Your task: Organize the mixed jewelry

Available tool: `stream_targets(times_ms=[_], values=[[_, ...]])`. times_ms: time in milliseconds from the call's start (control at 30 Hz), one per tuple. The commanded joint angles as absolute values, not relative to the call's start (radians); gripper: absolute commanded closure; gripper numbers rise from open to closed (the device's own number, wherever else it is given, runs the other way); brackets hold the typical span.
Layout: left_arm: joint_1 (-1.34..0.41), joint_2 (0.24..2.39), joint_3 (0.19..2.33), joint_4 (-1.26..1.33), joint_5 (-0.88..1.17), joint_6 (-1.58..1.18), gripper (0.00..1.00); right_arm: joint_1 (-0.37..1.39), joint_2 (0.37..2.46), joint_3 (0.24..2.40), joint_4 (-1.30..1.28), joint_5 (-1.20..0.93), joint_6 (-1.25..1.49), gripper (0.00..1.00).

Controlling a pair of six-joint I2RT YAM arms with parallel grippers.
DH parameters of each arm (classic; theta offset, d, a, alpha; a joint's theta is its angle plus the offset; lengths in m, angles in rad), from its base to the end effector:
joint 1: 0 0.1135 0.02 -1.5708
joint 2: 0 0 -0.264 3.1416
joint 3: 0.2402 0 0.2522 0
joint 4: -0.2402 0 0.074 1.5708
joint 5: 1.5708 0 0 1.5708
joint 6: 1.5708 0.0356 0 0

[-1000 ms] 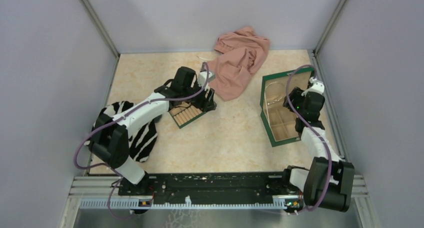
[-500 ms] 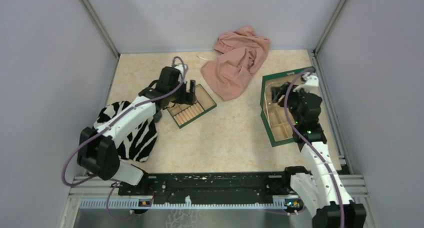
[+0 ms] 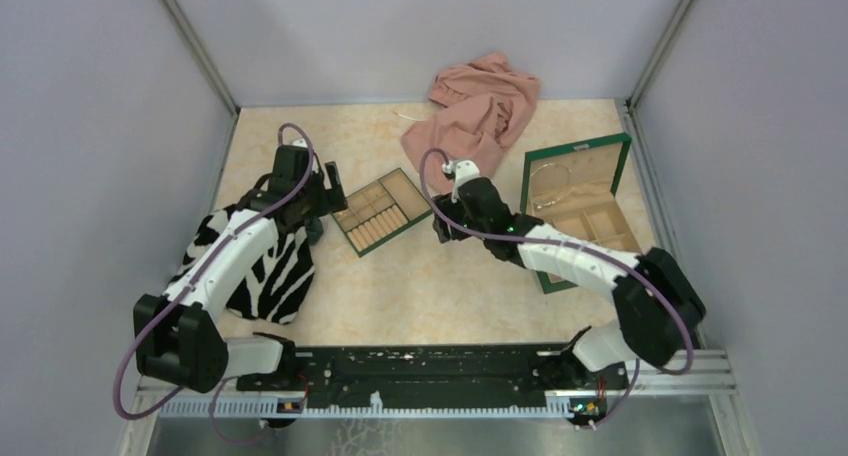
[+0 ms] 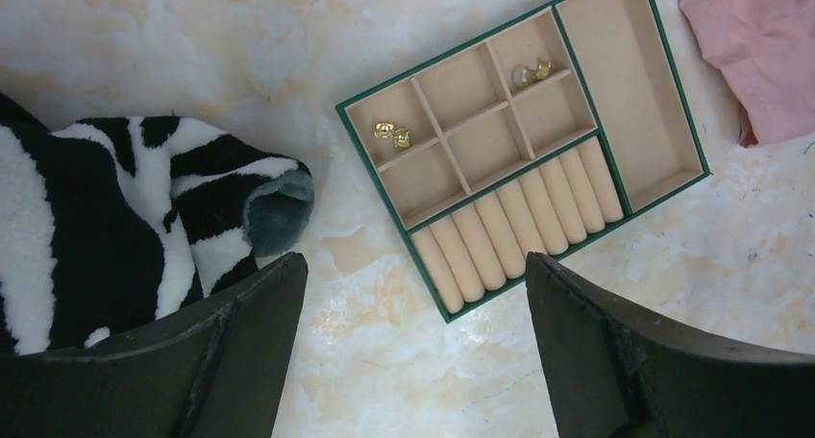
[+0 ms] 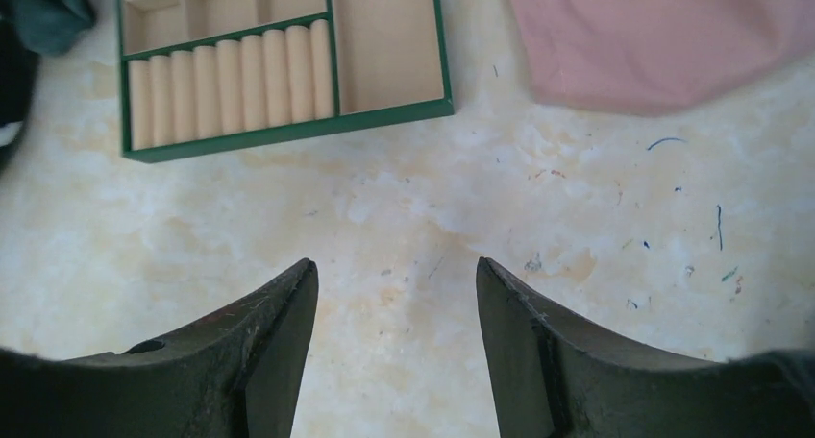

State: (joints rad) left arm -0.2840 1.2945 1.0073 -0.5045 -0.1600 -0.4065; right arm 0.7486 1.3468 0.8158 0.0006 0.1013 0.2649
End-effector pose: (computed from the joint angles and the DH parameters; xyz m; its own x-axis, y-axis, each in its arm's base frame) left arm 0.2671 -0.0721 0.2780 -0.6943 -0.2040 -0.6902 -0.1147 0.9781 -0.1737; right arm 0.2203 0.1997 0.2432 -0.5182 -0.1259 -0.8459 -0.4948 0.8509 0.1765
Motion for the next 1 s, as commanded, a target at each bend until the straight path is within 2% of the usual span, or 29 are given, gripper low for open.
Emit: stream_targets(times_ms=[0, 267, 400, 567, 867, 967], values=[[-0.275, 1.251, 0.986, -0.528, -0.145, -0.445, 0.1, 0.744, 1.495, 1.025, -0.054, 0.126, 0.248, 0.39], [-0.274, 1.234, 0.951, -0.512, -0.102, -0.453, 0.1, 0.65, 1.801, 1.242, -0.034, 0.038, 0.214, 0.41], [-0.274, 1.22, 0.935, -0.504, -0.081, -0.439, 0.1, 0.641, 1.957, 1.398, -0.112, 0.018, 0.167, 0.43], [-0.275, 1.209, 0.931, -0.513, -0.081, -0.428, 0.09, 0.641, 2.051, 1.459, -0.111, 0.009, 0.172, 0.46], [-0.275, 1.193, 0.921, -0.509, -0.068, -0.416, 0.09, 0.644, 2.111, 1.46, -0.11, -0.015, 0.193, 0.69], [-0.274, 1.195, 0.914, -0.499, -0.061, -0.416, 0.09, 0.649, 2.086, 1.434, -0.1, -0.003, 0.2, 0.82]])
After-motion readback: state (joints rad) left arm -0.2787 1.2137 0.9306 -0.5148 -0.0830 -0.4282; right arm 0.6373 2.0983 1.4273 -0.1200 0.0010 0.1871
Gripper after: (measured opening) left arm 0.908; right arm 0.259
